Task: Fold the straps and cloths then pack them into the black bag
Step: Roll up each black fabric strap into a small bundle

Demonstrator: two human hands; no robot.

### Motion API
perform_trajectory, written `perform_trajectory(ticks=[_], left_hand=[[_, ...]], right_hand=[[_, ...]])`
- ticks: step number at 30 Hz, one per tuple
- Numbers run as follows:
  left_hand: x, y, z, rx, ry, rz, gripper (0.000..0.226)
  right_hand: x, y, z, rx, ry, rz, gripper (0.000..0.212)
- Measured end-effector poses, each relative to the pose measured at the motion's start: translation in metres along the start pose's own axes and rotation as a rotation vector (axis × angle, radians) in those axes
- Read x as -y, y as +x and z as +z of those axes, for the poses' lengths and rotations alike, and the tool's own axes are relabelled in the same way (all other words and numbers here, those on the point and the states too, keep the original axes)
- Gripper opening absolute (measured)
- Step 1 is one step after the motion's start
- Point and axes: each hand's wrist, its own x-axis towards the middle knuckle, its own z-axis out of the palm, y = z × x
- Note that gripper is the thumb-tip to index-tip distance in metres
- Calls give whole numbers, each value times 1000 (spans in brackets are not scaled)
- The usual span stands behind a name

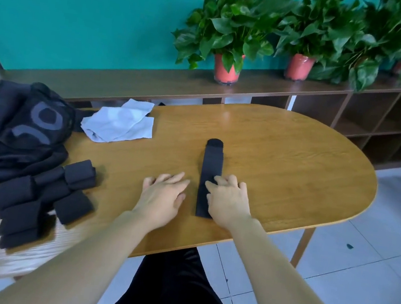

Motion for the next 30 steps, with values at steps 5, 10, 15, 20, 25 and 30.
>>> perform_trajectory(ticks=[5,10,15,20,25,30], left_hand=[[29,-21,0,-58,-27,-46,39],[44,-32,-7,-239,-139,46,22],[40,-30,-11,-304,-232,153,10],[37,-26,-1,-151,-199,230,30],[44,-19,0,-120,-169,299,30],[48,-15,0,-82,-175,338,30]], right_hand=[[41,-5,5,-47,17,-65,27],[40,-3,-5,-233,150,-63,29],[24,-8,-13,-269,238,-167,34],[35,-13,-5,-41,96,-327,34],[38,5,0,19,13,-258,34],[32,34,3,93,-20,-193,51]])
